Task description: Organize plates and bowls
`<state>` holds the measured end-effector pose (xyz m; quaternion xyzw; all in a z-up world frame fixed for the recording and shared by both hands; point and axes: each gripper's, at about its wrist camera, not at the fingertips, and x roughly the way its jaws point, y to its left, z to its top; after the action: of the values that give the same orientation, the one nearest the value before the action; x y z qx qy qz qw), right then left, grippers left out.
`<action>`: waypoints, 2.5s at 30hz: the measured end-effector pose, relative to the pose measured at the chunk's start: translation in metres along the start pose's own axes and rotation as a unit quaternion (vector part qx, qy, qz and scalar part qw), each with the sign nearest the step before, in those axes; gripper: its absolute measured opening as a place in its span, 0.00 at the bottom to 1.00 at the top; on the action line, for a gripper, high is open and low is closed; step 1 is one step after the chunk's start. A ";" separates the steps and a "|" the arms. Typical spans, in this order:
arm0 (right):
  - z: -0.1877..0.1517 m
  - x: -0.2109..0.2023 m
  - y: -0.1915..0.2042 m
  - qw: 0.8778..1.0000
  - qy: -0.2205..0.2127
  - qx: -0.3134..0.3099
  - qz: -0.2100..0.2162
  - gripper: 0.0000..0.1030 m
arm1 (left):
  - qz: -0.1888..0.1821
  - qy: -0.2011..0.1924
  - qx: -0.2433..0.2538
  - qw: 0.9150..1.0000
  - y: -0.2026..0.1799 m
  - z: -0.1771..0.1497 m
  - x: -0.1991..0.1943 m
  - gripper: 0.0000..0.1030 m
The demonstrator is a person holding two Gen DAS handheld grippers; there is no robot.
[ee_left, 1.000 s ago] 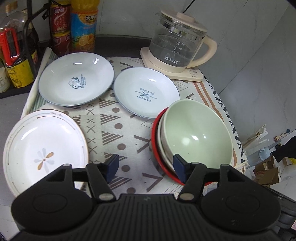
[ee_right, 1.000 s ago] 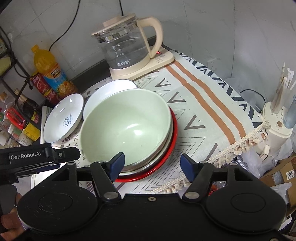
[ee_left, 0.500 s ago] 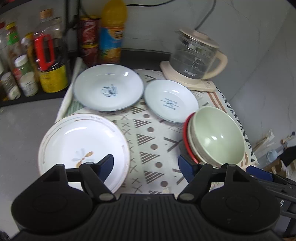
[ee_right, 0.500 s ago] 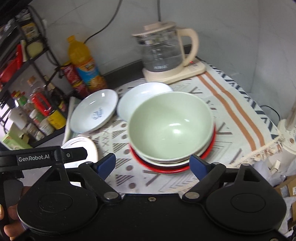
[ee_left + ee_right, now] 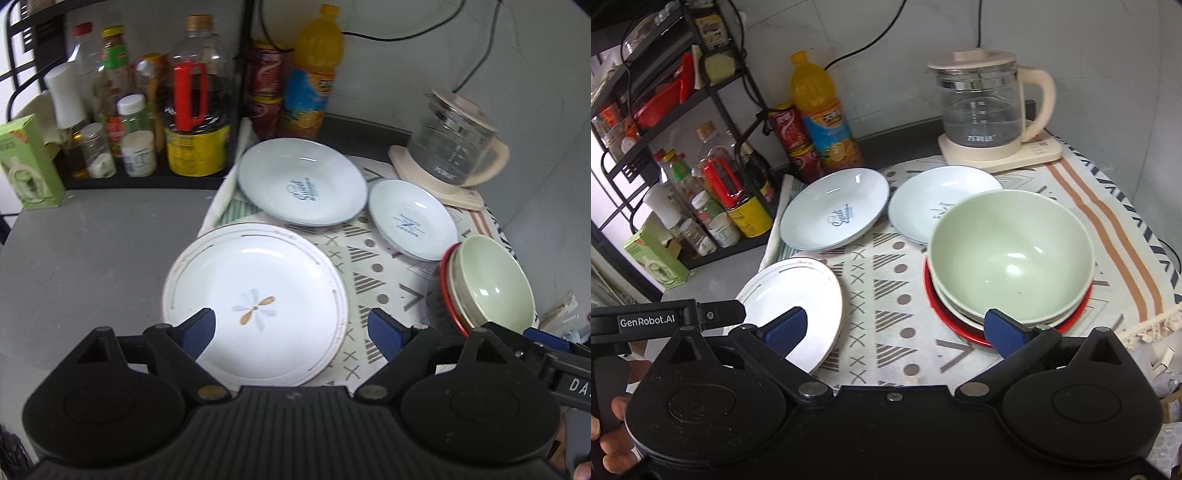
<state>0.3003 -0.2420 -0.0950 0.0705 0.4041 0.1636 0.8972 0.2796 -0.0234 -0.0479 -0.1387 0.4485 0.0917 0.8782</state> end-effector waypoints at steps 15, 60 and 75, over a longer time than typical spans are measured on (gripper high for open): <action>0.000 0.005 0.026 1.000 -0.001 -0.021 0.022 1.00 | 0.030 -0.022 -0.053 0.998 0.052 -0.009 -0.019 0.86; 0.043 0.121 0.060 0.999 0.009 0.029 0.019 0.77 | -0.041 -0.009 -0.049 0.998 0.086 0.091 0.089 0.72; 0.065 0.207 0.037 0.991 0.046 0.123 0.011 0.46 | -0.085 0.032 -0.049 0.995 0.078 0.123 0.177 0.41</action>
<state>0.4686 -0.1343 -0.1880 0.1772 0.4615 0.1255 0.8602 0.4541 0.0971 -0.1357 -0.2216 0.4579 0.0340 0.8603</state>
